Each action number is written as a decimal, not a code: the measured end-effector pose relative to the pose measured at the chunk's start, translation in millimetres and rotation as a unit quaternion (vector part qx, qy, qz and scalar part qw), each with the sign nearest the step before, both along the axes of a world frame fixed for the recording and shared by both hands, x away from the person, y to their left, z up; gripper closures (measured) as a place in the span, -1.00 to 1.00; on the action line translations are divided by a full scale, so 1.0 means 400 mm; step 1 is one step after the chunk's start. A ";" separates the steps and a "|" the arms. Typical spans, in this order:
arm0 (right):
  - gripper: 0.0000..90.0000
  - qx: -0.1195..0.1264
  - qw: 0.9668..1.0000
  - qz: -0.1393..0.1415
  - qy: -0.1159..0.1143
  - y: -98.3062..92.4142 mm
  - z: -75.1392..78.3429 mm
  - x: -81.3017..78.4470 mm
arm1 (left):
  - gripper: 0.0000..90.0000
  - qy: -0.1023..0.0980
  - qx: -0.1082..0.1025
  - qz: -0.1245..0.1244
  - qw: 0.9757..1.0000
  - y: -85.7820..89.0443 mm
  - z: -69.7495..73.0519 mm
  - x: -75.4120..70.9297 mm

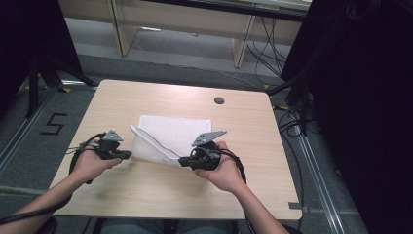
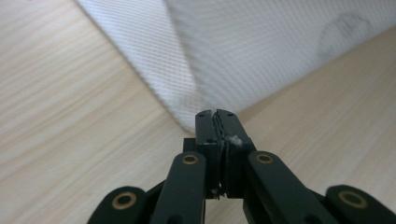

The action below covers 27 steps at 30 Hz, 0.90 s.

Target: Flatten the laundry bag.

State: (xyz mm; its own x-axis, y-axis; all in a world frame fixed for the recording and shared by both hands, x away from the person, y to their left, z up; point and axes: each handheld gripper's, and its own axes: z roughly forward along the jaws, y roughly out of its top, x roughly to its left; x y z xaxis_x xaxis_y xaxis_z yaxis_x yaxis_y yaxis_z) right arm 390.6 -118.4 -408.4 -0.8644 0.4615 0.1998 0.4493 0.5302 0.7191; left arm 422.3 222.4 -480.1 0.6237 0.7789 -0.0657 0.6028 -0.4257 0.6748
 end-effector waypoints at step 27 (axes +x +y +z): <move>1.00 -0.025 0.999 0.040 0.024 0.001 -0.044 -0.037 | 0.90 0.003 -0.003 0.028 1.000 0.032 -0.014 0.016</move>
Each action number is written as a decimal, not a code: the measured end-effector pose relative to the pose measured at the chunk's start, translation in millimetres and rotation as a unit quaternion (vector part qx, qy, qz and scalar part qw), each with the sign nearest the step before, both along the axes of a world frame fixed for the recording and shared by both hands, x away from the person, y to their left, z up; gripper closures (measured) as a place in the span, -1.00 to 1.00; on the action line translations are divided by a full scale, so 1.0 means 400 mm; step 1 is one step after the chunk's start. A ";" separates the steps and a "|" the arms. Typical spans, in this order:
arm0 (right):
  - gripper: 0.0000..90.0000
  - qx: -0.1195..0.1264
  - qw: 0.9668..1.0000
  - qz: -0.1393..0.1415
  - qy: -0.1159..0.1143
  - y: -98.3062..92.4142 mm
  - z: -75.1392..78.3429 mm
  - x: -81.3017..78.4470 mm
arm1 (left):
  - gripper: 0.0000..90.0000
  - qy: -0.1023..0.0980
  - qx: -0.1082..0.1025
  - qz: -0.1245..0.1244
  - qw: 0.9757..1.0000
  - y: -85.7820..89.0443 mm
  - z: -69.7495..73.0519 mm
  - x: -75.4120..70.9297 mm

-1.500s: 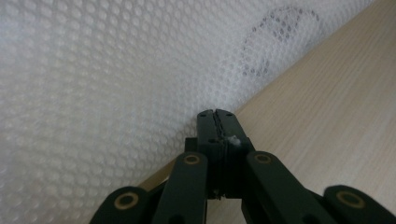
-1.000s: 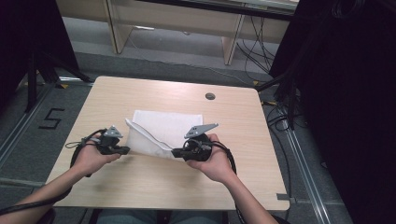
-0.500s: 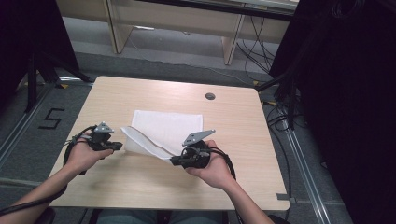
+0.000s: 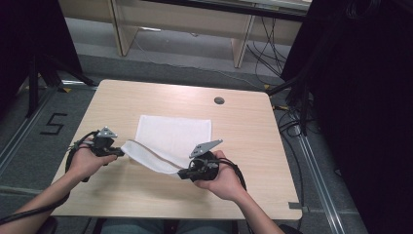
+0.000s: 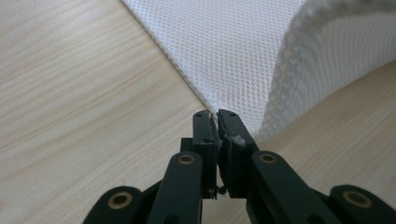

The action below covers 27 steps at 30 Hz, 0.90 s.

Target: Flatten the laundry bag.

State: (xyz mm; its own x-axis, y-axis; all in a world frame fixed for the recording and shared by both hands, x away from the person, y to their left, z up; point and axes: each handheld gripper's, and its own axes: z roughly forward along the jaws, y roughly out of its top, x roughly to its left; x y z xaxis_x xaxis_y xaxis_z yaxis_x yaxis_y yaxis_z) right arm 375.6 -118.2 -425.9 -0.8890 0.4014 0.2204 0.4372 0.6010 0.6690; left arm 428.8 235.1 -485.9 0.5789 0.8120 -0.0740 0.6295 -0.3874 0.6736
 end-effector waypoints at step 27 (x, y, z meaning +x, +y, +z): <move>1.00 -0.020 0.999 0.023 0.018 -0.001 -0.047 -0.018 | 0.85 0.003 -0.011 0.012 1.000 0.016 -0.010 -0.002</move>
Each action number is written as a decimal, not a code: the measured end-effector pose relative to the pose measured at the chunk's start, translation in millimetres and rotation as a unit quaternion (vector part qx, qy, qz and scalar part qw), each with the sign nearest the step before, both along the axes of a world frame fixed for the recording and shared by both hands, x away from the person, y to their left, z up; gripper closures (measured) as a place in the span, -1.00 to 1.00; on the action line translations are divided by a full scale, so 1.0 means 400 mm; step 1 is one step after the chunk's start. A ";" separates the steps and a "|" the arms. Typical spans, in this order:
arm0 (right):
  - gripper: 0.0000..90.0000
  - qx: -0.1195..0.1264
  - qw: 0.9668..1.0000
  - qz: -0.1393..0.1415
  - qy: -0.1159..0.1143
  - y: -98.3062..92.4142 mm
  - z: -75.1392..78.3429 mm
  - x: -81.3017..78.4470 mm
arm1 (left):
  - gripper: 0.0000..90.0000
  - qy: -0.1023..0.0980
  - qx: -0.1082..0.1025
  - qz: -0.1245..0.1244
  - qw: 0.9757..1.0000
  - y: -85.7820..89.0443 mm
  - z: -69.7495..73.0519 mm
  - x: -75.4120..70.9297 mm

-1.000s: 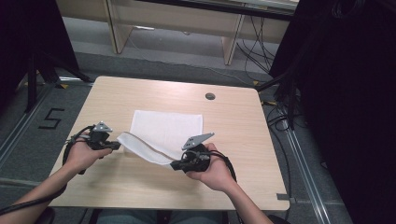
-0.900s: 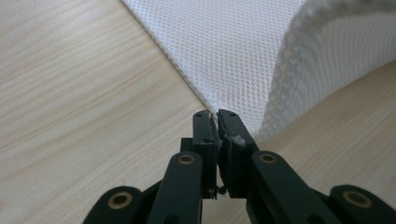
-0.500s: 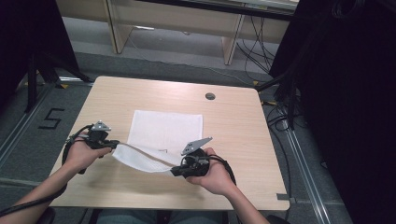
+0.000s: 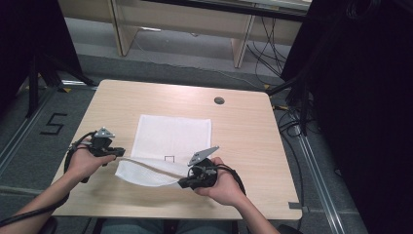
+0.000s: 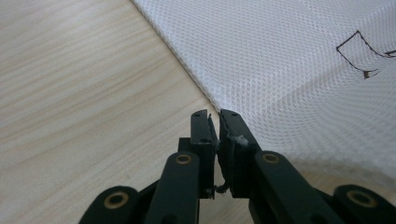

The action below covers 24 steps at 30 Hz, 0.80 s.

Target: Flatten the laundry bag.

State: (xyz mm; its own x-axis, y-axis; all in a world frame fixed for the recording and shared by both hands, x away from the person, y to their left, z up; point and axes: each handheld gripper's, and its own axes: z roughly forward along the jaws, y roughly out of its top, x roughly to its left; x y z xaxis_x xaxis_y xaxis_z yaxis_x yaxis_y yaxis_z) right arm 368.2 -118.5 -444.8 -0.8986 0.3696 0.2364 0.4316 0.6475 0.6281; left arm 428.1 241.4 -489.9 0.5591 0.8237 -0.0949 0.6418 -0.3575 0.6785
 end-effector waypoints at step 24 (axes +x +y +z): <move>0.99 -0.055 0.997 0.036 0.040 0.024 -0.056 -0.013 | 0.65 -0.032 0.001 -0.022 0.999 -0.022 0.009 -0.012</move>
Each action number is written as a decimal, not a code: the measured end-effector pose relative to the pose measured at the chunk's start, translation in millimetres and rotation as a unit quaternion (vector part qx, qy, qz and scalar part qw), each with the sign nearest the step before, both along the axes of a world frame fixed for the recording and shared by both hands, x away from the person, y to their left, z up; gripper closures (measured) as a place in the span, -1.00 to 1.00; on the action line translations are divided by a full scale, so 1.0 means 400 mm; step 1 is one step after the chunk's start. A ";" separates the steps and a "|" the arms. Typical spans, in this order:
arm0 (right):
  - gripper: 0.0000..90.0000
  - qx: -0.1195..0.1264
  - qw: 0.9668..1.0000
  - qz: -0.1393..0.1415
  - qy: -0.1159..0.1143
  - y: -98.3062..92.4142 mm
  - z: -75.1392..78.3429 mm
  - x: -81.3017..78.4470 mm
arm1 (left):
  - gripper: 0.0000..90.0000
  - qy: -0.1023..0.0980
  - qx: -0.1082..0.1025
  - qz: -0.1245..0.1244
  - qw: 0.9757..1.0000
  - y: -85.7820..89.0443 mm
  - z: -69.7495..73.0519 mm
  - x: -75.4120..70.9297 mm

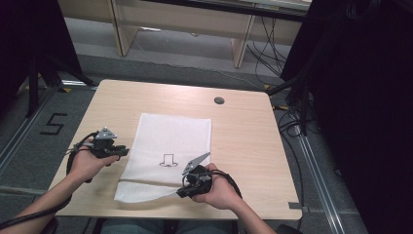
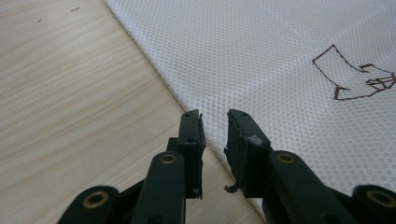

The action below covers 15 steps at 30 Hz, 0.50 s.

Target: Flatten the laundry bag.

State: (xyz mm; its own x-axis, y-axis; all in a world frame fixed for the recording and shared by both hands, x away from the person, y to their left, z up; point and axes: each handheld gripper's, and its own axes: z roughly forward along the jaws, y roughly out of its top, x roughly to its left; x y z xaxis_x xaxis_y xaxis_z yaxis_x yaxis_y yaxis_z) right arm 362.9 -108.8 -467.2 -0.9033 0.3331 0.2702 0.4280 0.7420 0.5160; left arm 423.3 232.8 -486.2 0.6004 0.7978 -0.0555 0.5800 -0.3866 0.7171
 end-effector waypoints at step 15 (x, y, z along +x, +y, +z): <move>0.48 0.040 0.997 -0.062 -0.003 -0.029 0.034 0.014 | 0.45 -0.018 -0.004 -0.021 1.000 -0.024 0.001 -0.009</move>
State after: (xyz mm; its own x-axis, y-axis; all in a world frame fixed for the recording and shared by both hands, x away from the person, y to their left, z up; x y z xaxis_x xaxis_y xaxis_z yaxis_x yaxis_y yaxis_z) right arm 368.4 -120.4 -453.6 -0.8586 0.4193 0.2951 0.5101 0.6406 0.5740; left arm 419.7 223.2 -485.8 0.6357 0.7708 -0.0404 0.5372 -0.4043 0.7402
